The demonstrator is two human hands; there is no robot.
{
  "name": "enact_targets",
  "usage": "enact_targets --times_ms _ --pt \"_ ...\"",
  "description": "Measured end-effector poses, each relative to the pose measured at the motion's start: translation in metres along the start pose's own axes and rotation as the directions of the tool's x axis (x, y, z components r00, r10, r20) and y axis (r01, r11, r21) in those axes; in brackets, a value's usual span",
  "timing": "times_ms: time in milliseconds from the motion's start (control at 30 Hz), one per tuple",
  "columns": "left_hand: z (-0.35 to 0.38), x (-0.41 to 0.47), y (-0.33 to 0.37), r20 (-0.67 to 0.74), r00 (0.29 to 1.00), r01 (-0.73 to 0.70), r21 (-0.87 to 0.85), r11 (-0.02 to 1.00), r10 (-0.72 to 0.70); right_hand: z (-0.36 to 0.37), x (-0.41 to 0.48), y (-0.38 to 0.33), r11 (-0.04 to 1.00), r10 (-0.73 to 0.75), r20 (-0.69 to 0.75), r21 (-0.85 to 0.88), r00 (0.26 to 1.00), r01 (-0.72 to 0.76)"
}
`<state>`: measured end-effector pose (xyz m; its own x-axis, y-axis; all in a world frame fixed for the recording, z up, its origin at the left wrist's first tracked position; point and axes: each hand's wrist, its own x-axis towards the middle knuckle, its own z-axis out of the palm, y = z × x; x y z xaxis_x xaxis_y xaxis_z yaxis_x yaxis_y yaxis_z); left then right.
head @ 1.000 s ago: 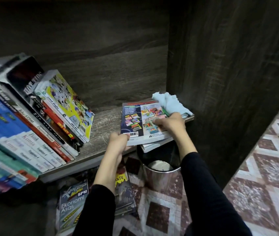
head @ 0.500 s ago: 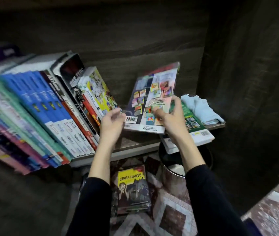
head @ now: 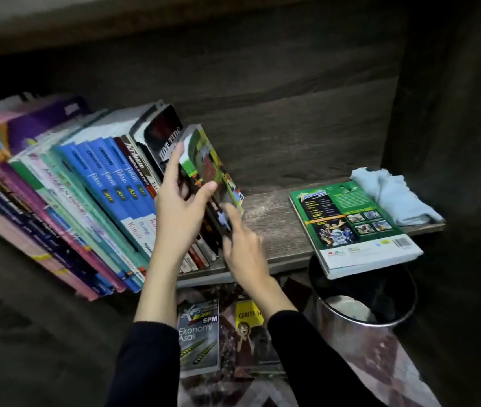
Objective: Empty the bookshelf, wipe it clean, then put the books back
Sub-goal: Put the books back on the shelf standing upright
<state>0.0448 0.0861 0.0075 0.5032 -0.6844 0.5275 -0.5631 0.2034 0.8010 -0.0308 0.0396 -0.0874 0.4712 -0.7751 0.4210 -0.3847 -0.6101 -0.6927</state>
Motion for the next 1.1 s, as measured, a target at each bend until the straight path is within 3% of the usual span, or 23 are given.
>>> enact_targets --times_ms 100,267,467,733,900,1100 --pt "-0.002 0.0 -0.01 -0.034 0.999 0.017 0.052 0.998 -0.015 -0.004 0.009 0.008 0.99 0.035 0.114 0.129 0.993 -0.049" --pt "-0.002 0.001 -0.017 -0.14 0.985 -0.067 0.246 0.967 0.104 -0.011 0.021 0.033 0.891 0.009 0.381 0.416 0.925 -0.18" --pt "0.003 0.004 -0.025 -0.099 0.972 -0.165 0.365 0.916 0.215 -0.003 0.024 0.043 0.9 0.136 0.28 0.366 0.95 -0.236" --pt "0.013 0.007 -0.029 -0.193 0.958 -0.064 0.575 0.815 0.211 0.006 0.029 0.042 0.933 0.219 0.126 0.263 0.968 -0.245" --pt "0.021 0.008 -0.031 -0.241 0.939 -0.019 0.678 0.735 0.246 0.008 0.034 0.045 0.93 0.239 0.111 0.258 0.965 -0.26" --pt "0.023 0.006 -0.03 -0.251 0.941 0.008 0.686 0.727 0.227 0.01 0.03 0.041 0.949 0.24 0.153 0.172 0.959 -0.265"
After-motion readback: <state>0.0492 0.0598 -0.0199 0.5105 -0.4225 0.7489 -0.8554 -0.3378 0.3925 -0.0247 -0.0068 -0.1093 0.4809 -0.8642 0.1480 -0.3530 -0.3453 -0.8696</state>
